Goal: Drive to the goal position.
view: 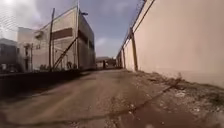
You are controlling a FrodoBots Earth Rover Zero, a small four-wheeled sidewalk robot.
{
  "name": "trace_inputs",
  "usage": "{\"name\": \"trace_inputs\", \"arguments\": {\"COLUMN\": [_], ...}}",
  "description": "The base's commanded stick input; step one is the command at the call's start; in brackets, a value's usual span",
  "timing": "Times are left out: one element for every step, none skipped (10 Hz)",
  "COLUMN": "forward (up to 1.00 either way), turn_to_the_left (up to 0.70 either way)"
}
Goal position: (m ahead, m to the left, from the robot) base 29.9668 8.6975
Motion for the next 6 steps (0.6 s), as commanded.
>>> {"name": "trace_inputs", "arguments": {"forward": [0.70,0.70,0.70,0.70,0.70,0.70], "turn_to_the_left": [0.01,0.01,0.01,0.01,0.01,0.01]}}
